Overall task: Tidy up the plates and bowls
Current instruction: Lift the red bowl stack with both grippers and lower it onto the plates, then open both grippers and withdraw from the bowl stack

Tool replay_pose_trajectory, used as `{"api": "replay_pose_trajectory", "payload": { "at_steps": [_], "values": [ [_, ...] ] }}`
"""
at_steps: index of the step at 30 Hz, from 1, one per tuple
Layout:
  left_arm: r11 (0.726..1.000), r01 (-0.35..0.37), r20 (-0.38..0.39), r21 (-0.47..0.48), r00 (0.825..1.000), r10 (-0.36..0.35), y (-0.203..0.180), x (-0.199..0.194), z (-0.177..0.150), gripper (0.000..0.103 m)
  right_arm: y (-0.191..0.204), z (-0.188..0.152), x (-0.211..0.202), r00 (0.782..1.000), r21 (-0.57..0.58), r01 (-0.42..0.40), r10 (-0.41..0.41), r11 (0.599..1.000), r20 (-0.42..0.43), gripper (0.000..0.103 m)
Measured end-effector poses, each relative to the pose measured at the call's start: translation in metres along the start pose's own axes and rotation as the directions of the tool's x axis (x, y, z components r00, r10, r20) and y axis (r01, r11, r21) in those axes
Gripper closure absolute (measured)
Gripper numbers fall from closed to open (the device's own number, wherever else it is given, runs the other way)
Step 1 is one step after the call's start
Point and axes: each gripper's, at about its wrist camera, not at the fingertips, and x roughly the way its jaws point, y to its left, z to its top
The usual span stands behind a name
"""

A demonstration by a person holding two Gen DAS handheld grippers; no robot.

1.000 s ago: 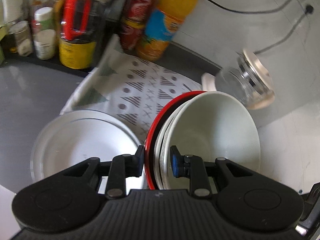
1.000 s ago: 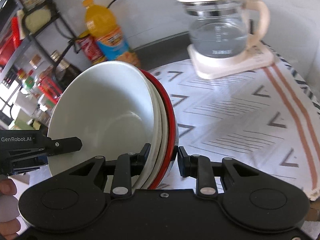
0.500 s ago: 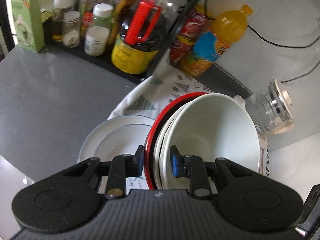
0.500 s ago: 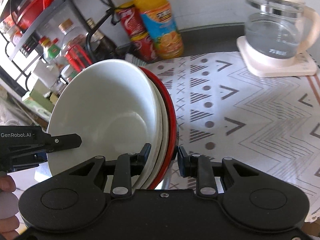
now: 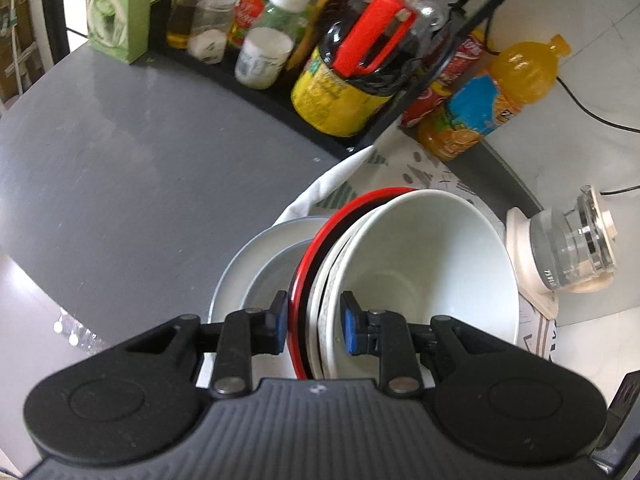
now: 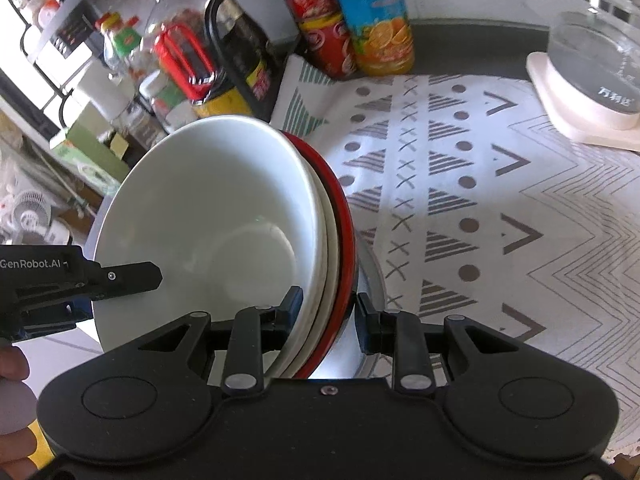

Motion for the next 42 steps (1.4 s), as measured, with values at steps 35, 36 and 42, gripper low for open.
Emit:
{"api": "replay_pose_trajectory", "payload": {
  "at_steps": [35,36,42],
  "values": [
    [0.994,-0.093,0.041,-0.060,0.995,0.095,0.006,-0.001,0.000,0.030,0.009,0.003,0.007,0.996,-0.123,-0.080,0.076,0.989,-0.040,0.017],
    [0.994,-0.093,0.049,-0.063,0.994,0.096,0.005,-0.002,0.001,0.027,0.008,0.004,0.007,0.996,-0.129,-0.083,0.078,0.988,-0.042,0.015],
    [0.993,-0.114,0.103,0.009,0.988,0.113,-0.011,-0.008,0.002,0.020,-0.001,0.008,-0.001,0.996,-0.153,-0.088,0.087,0.984,-0.012,0.008]
  ]
}}
